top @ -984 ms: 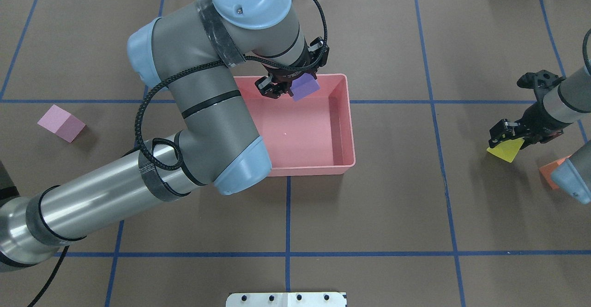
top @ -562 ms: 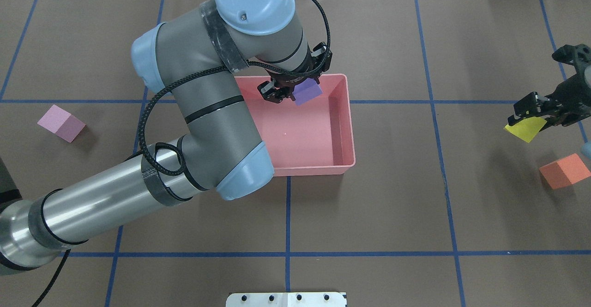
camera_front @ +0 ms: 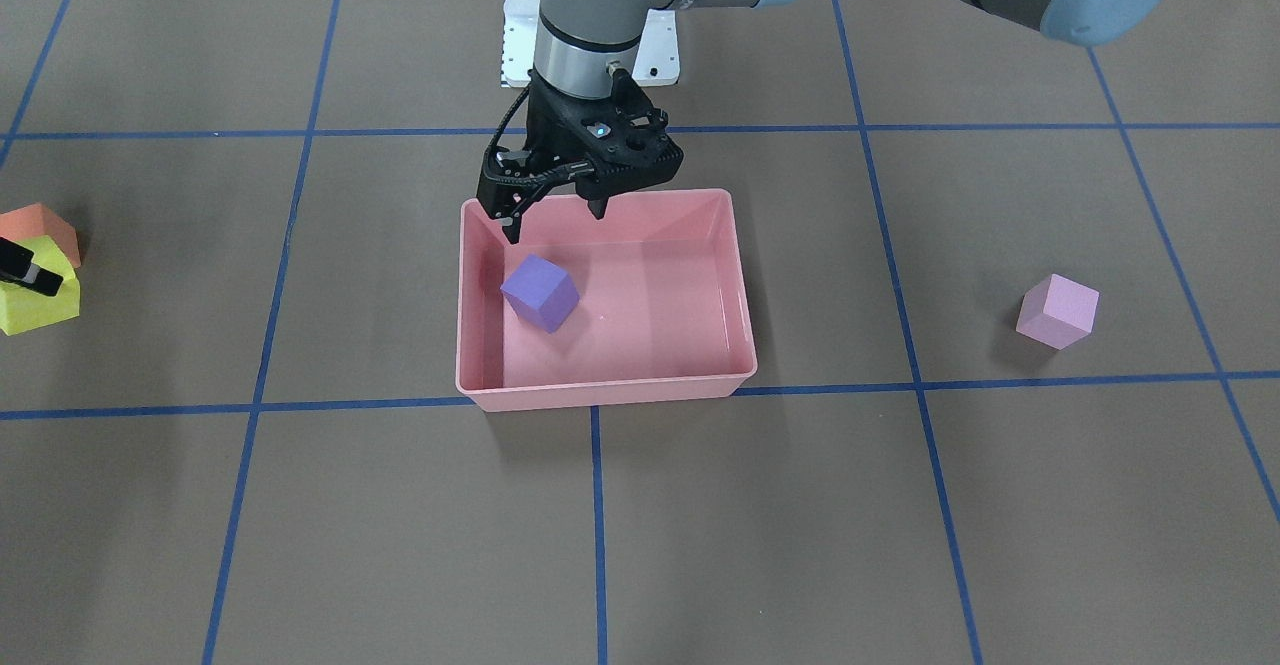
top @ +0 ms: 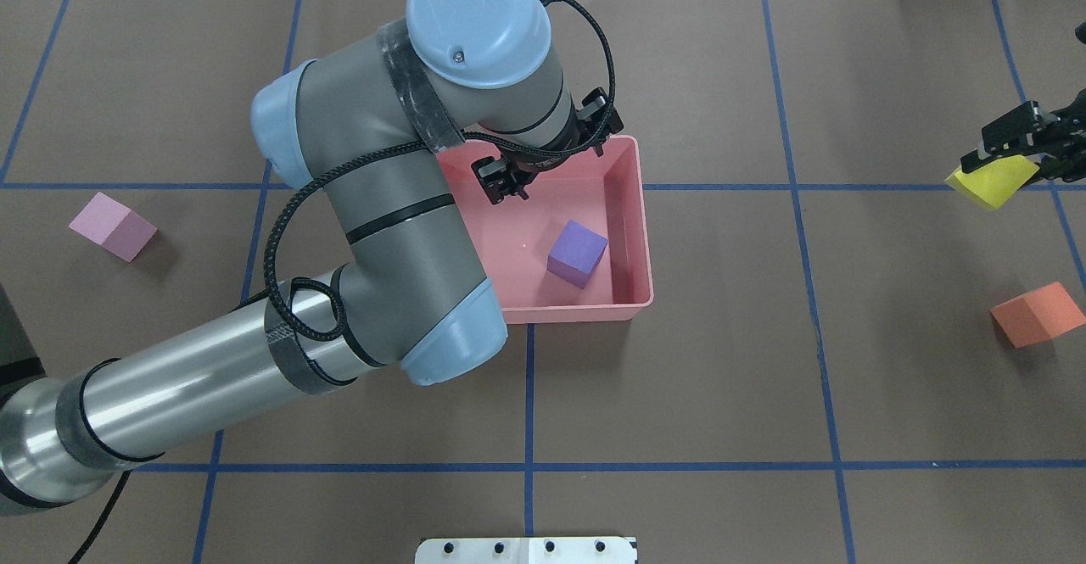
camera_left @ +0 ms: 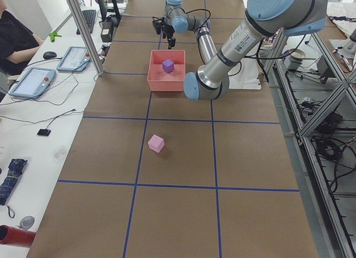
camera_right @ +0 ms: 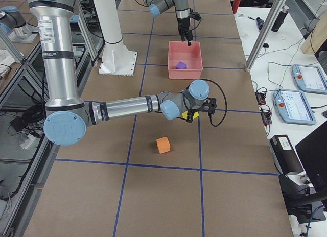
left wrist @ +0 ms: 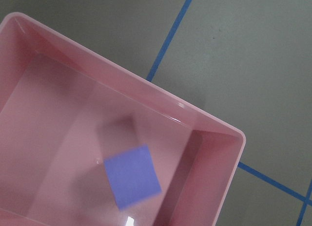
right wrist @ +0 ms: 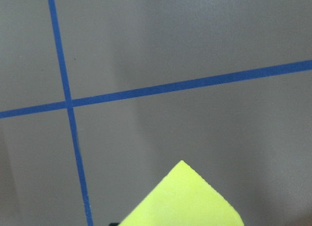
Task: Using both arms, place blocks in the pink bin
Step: 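Drop the purple cube from the left gripper while the right grasps yellow cube, then withdraw the left arm while the right gripper carries the yellow cube over the bin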
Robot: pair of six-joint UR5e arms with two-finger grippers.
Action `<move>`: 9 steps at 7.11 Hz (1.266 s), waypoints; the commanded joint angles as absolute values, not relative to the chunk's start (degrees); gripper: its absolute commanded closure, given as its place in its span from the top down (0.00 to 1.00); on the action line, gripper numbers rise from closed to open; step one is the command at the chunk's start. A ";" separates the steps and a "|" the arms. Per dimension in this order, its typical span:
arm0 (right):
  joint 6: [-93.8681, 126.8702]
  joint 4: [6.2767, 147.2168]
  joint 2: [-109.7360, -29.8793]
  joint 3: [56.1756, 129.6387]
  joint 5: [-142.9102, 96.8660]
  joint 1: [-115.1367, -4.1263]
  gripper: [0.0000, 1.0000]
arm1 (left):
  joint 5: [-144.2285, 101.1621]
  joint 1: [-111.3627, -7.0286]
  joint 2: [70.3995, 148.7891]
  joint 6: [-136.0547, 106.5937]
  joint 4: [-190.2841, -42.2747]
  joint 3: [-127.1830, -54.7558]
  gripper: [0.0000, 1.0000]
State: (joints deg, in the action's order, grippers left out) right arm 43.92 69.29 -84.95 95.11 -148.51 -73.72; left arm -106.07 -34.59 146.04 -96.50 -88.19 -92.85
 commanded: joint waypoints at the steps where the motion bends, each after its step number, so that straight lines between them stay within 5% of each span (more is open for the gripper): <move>1: 44.64 75.53 -78.28 95.97 -151.60 -75.06 0.00 | -106.52 -37.77 144.42 -91.45 -85.80 -96.39 1.00; 3: 44.82 91.34 -67.81 100.17 -150.39 -71.39 0.00 | -107.92 -44.34 134.44 -72.41 -80.34 -105.00 1.00; 9: 66.35 97.29 -49.06 103.54 -122.48 -42.67 0.00 | -124.10 -65.30 108.66 -32.39 -88.76 -103.89 1.00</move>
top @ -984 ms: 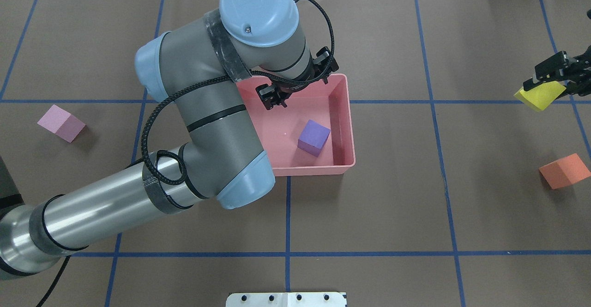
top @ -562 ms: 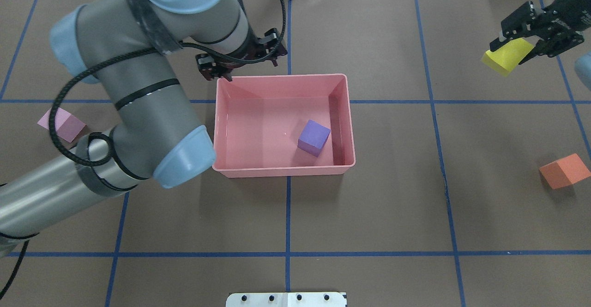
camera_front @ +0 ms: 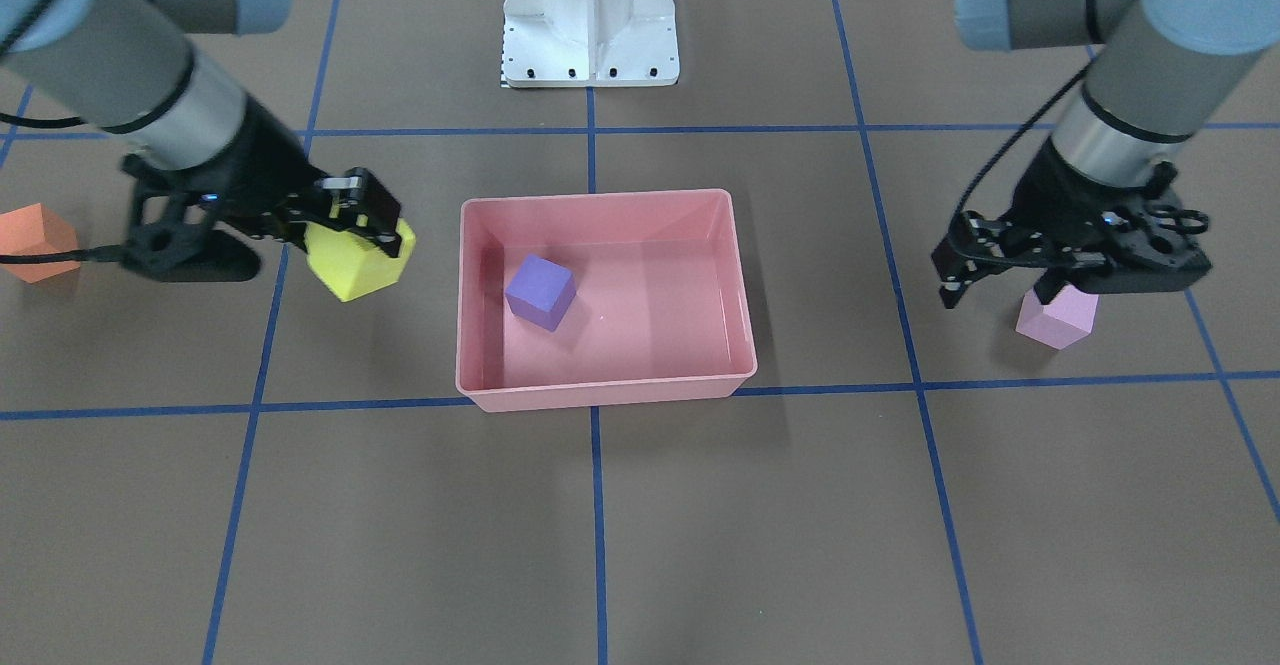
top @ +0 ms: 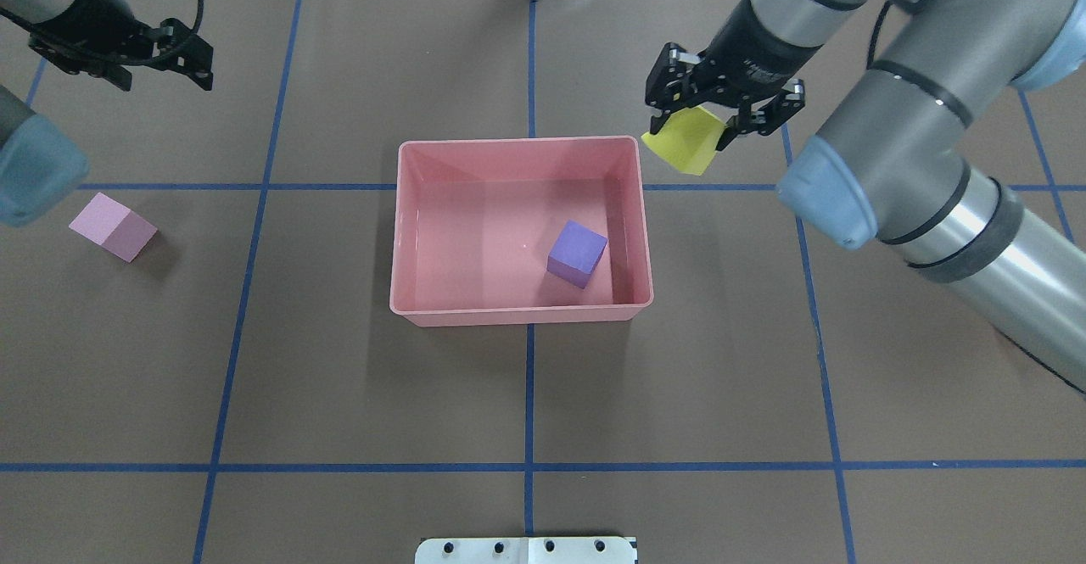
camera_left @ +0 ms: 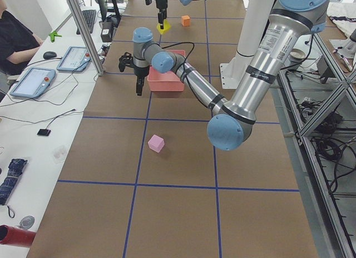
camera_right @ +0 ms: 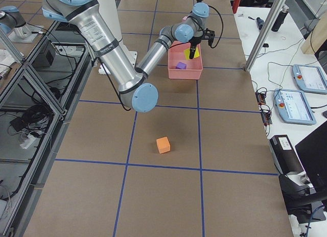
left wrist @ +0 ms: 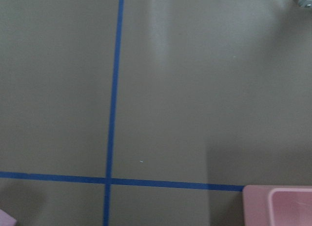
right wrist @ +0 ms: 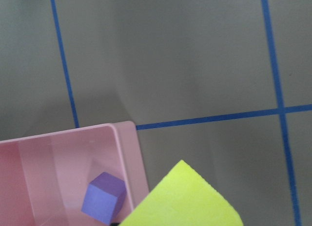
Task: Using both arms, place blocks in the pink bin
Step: 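Withdraw the left arm while the right gripper carries the yellow cube over the bin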
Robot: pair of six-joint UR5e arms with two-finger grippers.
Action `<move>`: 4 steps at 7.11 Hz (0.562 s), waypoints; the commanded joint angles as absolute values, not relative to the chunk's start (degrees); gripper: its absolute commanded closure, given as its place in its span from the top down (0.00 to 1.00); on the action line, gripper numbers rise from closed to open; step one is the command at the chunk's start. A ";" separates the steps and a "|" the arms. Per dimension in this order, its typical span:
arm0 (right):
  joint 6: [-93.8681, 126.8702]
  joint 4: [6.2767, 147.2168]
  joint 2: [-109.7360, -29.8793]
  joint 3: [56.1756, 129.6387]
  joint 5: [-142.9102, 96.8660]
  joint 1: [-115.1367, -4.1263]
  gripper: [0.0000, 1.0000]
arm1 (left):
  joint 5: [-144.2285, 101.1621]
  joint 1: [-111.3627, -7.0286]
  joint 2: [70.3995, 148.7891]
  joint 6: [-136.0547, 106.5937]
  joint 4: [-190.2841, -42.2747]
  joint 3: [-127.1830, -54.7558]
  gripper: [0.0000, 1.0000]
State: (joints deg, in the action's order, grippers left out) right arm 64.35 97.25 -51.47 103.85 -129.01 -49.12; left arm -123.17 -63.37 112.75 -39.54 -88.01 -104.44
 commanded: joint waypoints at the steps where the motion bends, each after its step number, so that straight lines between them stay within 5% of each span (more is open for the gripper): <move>1: 68.71 97.21 -47.74 103.27 -119.47 -39.58 0.00 | -124.10 -65.30 104.63 -31.04 -93.82 -103.54 0.99; 4: 72.86 96.86 -40.09 93.81 -113.56 -33.41 0.00 | -128.48 -65.91 100.28 -18.42 -110.02 -93.37 0.99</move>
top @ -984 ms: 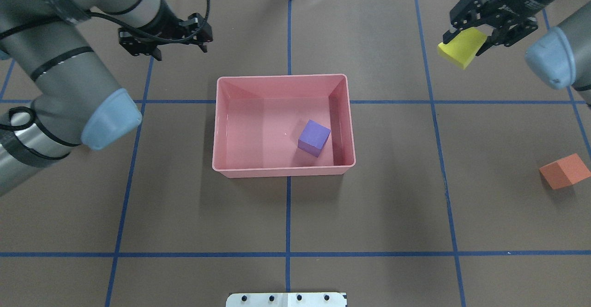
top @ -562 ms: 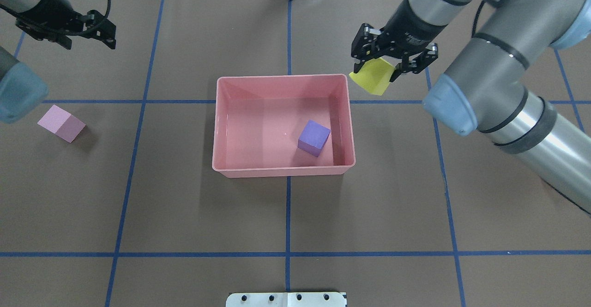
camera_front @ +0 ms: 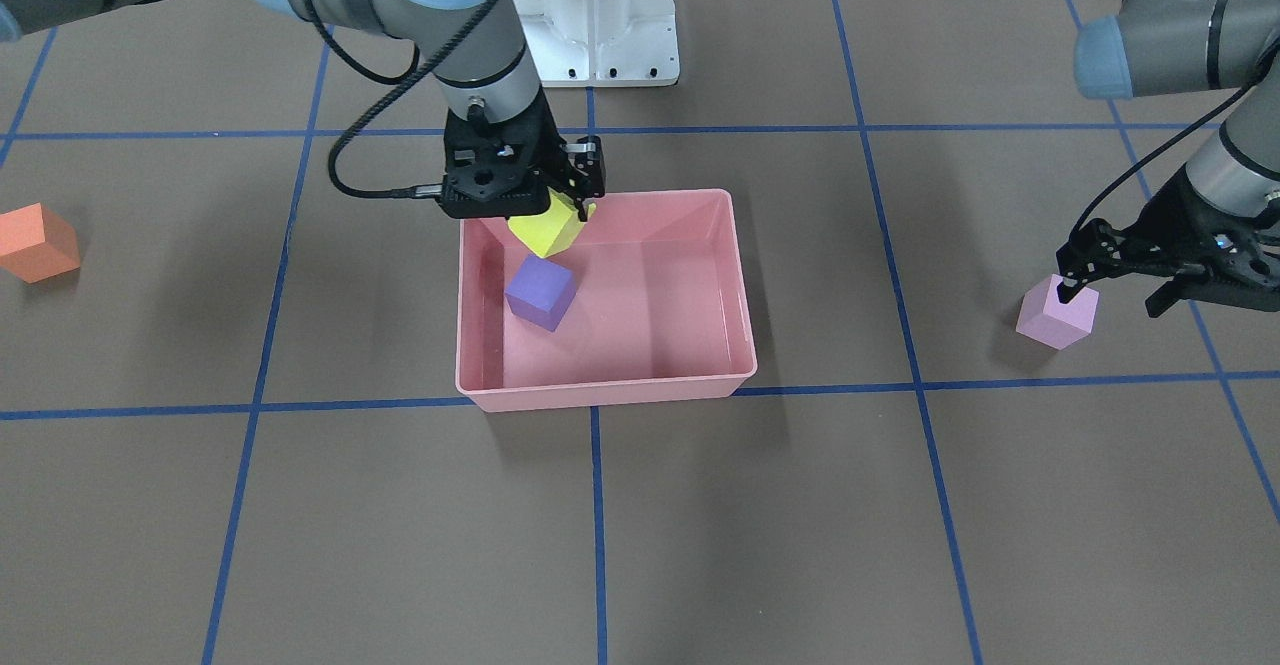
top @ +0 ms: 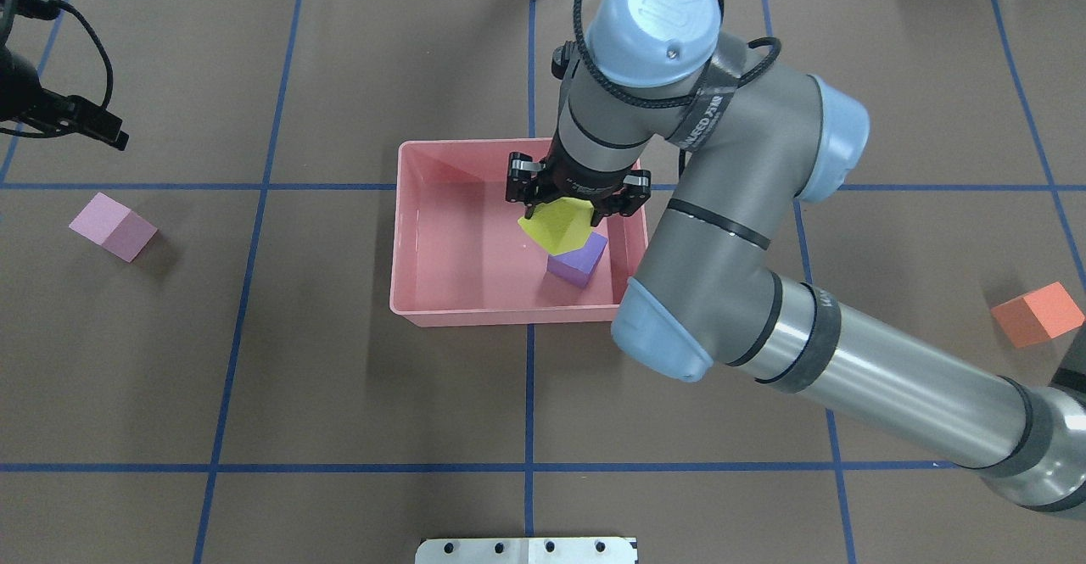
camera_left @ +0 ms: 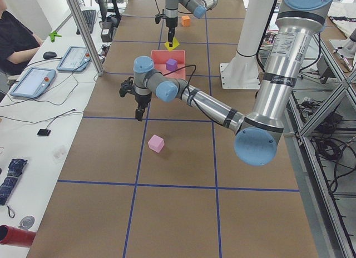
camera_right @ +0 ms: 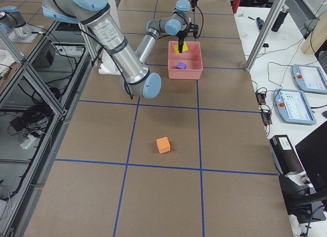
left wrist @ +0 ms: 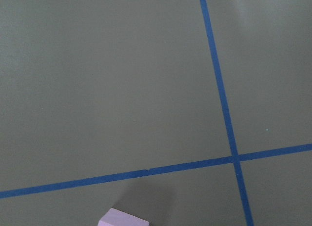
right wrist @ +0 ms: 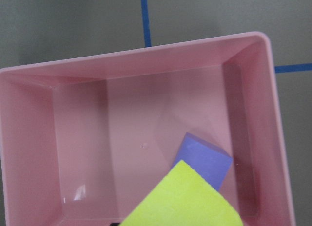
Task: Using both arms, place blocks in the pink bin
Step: 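Withdraw the left arm while the right gripper carries the yellow cube over the bin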
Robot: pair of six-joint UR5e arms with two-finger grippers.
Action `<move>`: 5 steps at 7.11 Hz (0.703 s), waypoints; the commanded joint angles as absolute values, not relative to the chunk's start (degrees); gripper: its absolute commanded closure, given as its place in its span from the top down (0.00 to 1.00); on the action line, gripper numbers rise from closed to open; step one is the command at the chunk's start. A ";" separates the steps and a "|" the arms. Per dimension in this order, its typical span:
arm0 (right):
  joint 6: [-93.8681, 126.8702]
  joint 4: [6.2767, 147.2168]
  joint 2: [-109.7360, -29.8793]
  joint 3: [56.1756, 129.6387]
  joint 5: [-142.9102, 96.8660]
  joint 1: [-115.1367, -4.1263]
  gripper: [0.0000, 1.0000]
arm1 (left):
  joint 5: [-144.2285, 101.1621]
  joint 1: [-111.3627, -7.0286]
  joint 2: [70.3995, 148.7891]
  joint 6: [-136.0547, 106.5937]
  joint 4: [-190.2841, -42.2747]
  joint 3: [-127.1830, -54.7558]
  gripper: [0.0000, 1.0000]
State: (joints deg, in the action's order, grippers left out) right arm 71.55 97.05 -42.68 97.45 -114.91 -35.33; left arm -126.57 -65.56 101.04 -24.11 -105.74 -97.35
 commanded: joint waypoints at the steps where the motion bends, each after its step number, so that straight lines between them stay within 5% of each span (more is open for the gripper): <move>1: 72.86 96.86 -40.17 93.52 -112.68 -32.44 0.00 | -128.50 -65.83 99.07 -18.20 -110.21 -93.78 0.99; 5: 72.95 88.70 -39.90 88.78 -110.57 -32.43 0.00 | -128.50 -65.31 95.46 -19.41 -114.85 -94.31 1.00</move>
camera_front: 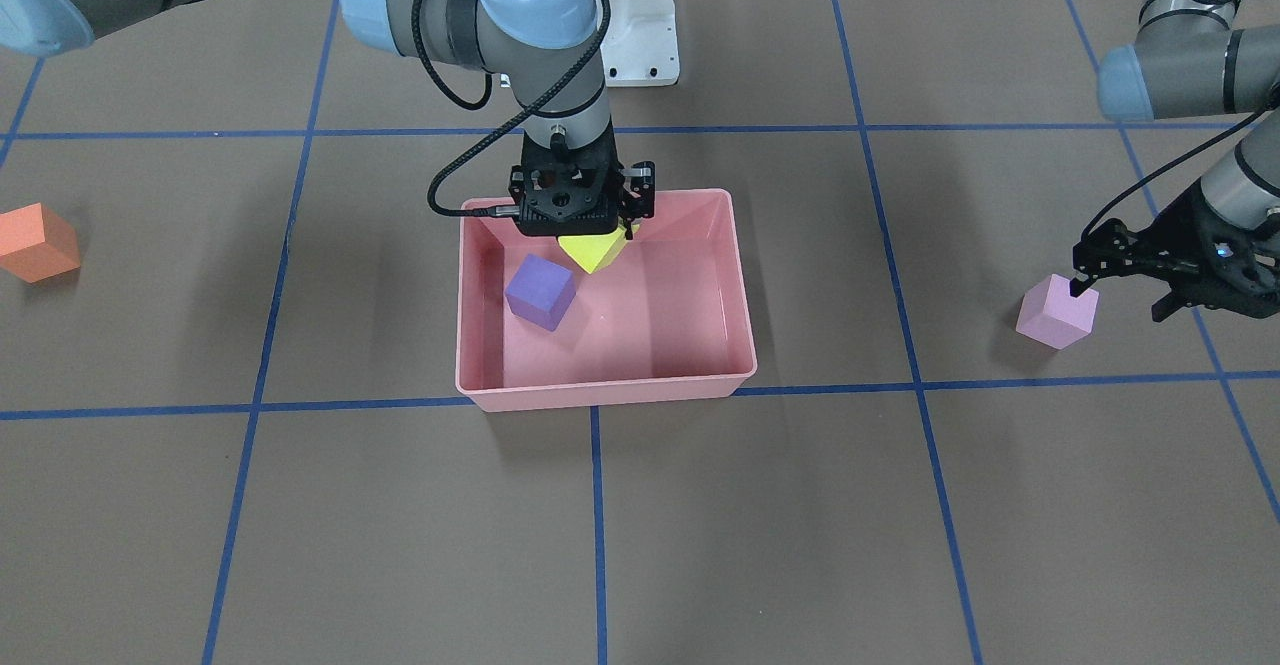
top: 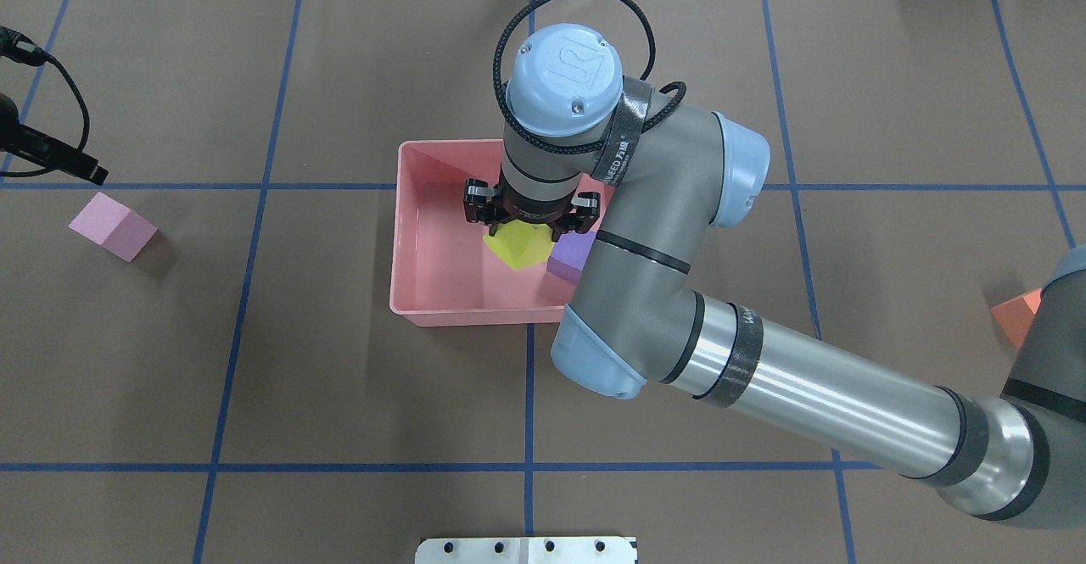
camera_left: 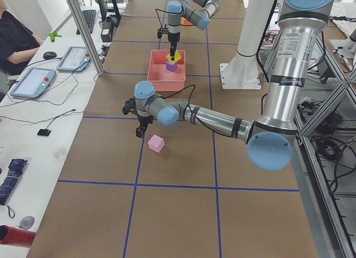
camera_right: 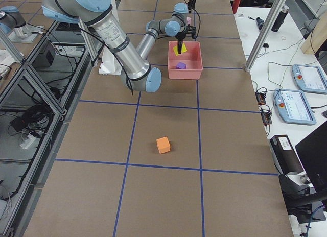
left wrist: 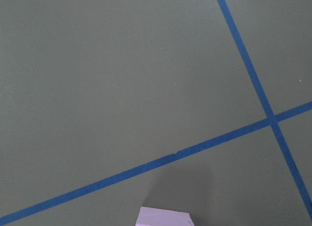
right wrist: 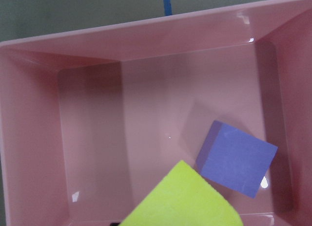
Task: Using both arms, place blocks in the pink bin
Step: 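Release the yellow cube into the bin while the left grasps the light pink cube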
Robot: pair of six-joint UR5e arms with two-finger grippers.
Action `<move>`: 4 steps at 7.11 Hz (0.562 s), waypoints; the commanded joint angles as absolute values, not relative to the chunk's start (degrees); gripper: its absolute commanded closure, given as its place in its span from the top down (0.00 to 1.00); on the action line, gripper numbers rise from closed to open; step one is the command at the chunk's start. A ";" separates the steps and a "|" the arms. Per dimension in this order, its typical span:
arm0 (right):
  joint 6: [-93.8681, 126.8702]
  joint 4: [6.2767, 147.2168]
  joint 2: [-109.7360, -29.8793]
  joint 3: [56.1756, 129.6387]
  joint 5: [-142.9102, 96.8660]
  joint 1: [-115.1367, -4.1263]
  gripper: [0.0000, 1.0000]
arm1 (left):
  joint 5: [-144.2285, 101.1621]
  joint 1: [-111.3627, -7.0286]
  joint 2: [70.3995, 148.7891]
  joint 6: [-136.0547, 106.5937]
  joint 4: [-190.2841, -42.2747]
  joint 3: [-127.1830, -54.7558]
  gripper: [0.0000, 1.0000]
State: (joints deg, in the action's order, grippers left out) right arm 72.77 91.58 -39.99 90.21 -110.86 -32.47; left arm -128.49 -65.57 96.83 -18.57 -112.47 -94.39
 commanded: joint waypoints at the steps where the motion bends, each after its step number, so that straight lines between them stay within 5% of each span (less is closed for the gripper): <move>1: 73.38 88.59 -39.82 88.68 -110.57 -32.43 0.00 | -128.41 -65.04 94.32 -20.55 -116.44 -94.05 1.00; 4: 74.44 88.24 -39.64 88.68 -110.65 -32.34 0.00 | -126.57 -59.53 94.13 -29.93 -120.65 -93.87 1.00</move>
